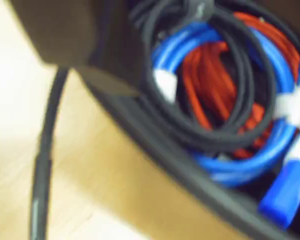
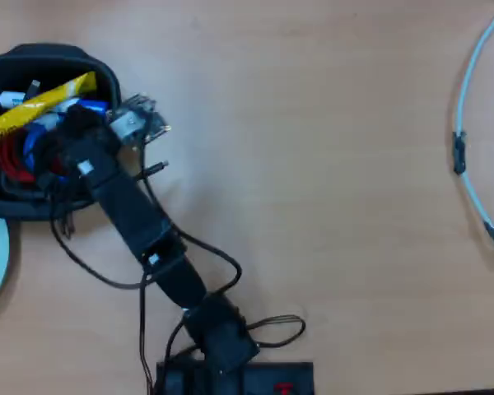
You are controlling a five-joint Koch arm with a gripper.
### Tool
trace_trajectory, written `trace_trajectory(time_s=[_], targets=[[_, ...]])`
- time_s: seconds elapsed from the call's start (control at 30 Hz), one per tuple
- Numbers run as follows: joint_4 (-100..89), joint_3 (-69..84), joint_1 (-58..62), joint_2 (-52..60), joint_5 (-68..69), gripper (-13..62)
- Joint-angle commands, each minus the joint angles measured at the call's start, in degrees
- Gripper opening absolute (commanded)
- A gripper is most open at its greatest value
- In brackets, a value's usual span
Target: Pick up the yellow instant coffee stick, then put it in the black bowl
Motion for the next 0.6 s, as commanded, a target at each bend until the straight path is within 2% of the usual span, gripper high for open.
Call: trace_trajectory(time_s=[0.0, 0.17, 0.27, 0.37, 0.57], targets=[[5.45, -4.92, 2.02, 7.91, -1.76, 52.6], [6.94, -2.20, 4.66, 12.66, -5.10, 52.6], [6.59, 6.06, 7.47, 17.14, -5.27, 52.6], [1.93, 20.39, 9.58, 22.85, -5.19, 52.6], [-25.40, 58.36, 10.02, 43.24, -8.44, 52.4]])
